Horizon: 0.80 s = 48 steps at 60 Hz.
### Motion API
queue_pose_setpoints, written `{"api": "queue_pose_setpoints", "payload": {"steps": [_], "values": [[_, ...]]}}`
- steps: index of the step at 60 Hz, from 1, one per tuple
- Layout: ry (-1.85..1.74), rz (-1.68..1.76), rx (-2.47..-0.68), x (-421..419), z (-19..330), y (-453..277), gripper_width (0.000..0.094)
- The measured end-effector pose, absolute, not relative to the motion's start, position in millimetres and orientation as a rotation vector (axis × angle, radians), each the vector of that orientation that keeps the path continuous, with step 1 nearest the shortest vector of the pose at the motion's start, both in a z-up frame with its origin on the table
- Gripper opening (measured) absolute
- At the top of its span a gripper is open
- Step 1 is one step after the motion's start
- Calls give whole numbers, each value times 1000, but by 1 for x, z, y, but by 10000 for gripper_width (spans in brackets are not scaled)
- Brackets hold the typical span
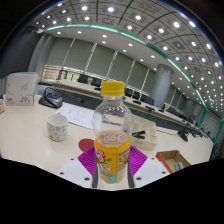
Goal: Pour water
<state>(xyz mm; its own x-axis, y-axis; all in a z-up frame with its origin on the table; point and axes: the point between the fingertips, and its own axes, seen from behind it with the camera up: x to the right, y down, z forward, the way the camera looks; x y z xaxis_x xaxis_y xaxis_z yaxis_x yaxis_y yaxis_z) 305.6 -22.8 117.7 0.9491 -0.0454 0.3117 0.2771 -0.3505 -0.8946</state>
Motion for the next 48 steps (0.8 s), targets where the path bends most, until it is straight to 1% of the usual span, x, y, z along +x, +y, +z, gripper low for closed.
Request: {"api": "queue_pose_setpoints", "payload": {"steps": [10, 17, 21, 33, 41, 44, 48], "values": [[-392, -727, -1827, 298, 162, 26, 408], [-679, -1054, -1730, 285, 176, 65, 407], [-839, -1229, -1633, 275, 182, 85, 405], [-1240, -1627, -1340, 255, 183, 124, 406], [-1398, -1761, -1171, 237, 182, 141, 408], [-1436, -1786, -1136, 233, 182, 145, 404], [-1452, -1782, -1132, 229, 181, 146, 407]]}}
